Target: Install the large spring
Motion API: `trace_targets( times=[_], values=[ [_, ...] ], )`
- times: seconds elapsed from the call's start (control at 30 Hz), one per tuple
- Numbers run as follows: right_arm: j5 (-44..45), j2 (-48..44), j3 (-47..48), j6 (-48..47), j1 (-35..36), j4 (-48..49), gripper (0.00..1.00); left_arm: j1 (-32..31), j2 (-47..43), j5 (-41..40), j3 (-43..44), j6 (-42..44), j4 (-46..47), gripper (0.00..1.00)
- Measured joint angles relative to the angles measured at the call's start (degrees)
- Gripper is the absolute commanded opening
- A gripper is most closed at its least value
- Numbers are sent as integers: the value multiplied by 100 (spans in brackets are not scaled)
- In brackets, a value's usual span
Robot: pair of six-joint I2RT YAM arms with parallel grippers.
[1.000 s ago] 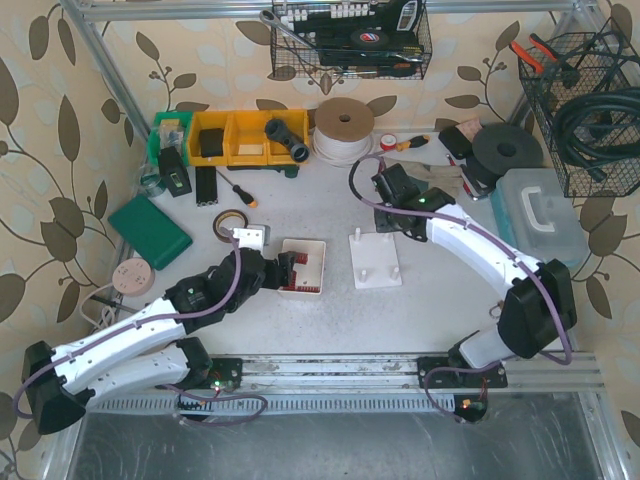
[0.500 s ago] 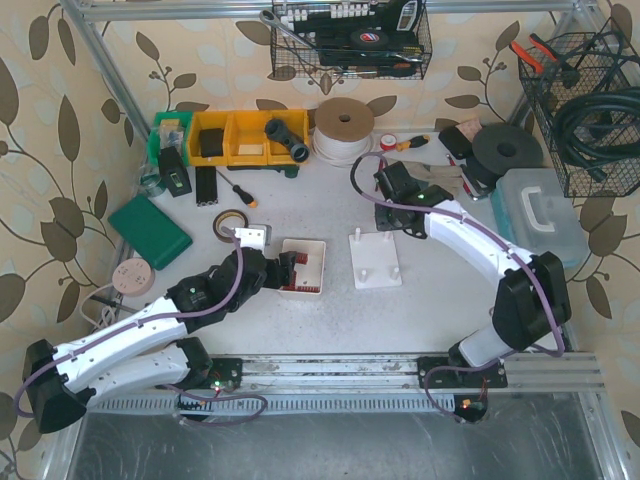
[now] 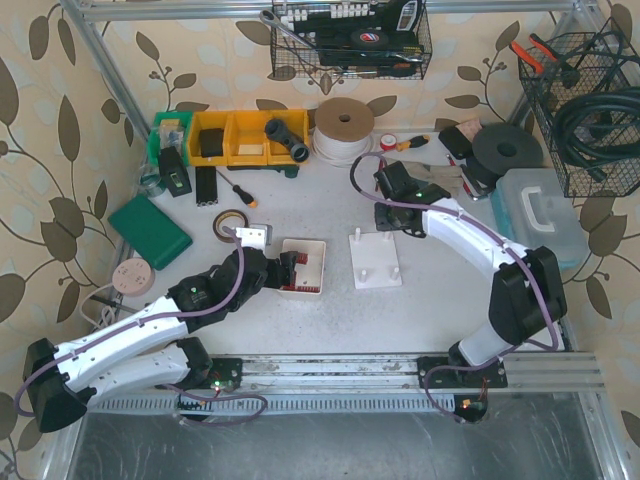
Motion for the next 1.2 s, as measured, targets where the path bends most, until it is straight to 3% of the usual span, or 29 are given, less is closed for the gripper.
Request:
trace_targets(
  times=[1.2],
  values=[
    [-195,404,0,0,-103,17,0,0,0,-2,0,0,87,87]
  ],
)
